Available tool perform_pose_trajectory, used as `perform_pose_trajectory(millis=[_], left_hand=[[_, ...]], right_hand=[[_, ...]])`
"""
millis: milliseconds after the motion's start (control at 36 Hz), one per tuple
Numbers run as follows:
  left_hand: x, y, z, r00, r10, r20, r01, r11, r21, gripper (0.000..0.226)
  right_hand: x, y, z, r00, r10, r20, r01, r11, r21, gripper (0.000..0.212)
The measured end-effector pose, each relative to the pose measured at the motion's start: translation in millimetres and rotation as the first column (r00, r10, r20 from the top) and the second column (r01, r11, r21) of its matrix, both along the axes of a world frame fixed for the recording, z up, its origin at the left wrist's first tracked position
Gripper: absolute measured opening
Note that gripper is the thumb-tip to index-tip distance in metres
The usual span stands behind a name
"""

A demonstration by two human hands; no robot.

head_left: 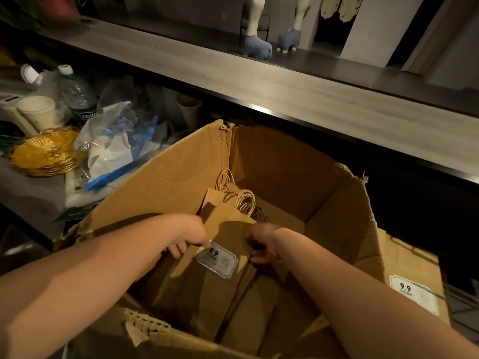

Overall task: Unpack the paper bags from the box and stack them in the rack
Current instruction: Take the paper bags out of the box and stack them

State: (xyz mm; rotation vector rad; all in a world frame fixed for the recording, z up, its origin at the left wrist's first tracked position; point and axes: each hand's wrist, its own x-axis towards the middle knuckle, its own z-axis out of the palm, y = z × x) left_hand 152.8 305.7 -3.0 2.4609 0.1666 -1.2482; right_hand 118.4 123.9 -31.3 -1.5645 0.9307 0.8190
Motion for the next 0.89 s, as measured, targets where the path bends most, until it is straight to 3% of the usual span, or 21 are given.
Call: perform_pose_trajectory(millis=[111, 194, 250, 361, 472, 583, 750, 889], left_hand=[[12.6, 8.2, 16.3, 0.986, 0.157, -0.055, -0.165, 0.962, -0.22, 0.072], [13.2, 10.0, 23.8, 0.975, 0.198, -0.102, -0.221, 0.919, -0.327, 0.036], [13.0, 9.6, 26.1, 0.981, 0.18, -0.075, -0.195, 0.917, -0.349, 0.025], [18.3, 13.8, 32.4, 0.982, 0.186, 0.011, -0.169, 0.916, -0.364, 0.026], [25.1, 21.1, 36.2, 0.968, 0.228, 0.103, -0.18, 0.921, -0.346, 0.027], [30.5, 26.6, 28.6, 0.96, 0.223, 0.17, -0.173, 0.948, -0.266, 0.05], [27.7, 26.4, 32.6, 0.941, 0.192, 0.278, -0.136, 0.969, -0.207, 0.044], [30.5, 27.4, 31.5, 0.924, 0.142, 0.356, -0.076, 0.978, -0.194, 0.022]], right_hand=[[3.0, 0.8, 2.0, 0.999, -0.05, 0.006, 0.049, 0.994, 0.1, 0.019], [4.1, 1.6, 8.0, 0.997, -0.062, 0.037, 0.055, 0.986, 0.159, 0.009], [5.3, -1.3, 10.2, 0.997, -0.041, 0.059, 0.032, 0.988, 0.152, 0.01], [5.3, -9.5, 5.0, 0.987, 0.133, 0.089, -0.122, 0.985, -0.125, 0.027], [-3.4, -17.0, 1.9, 0.918, 0.391, 0.068, -0.33, 0.847, -0.416, 0.029], [-6.5, -18.7, 1.8, 0.878, 0.478, 0.031, -0.412, 0.786, -0.46, 0.026], [-3.8, -14.3, 2.7, 0.844, 0.535, 0.044, -0.439, 0.735, -0.518, 0.025], [-0.9, -12.0, 12.6, 0.845, 0.535, 0.012, -0.455, 0.73, -0.51, 0.024]])
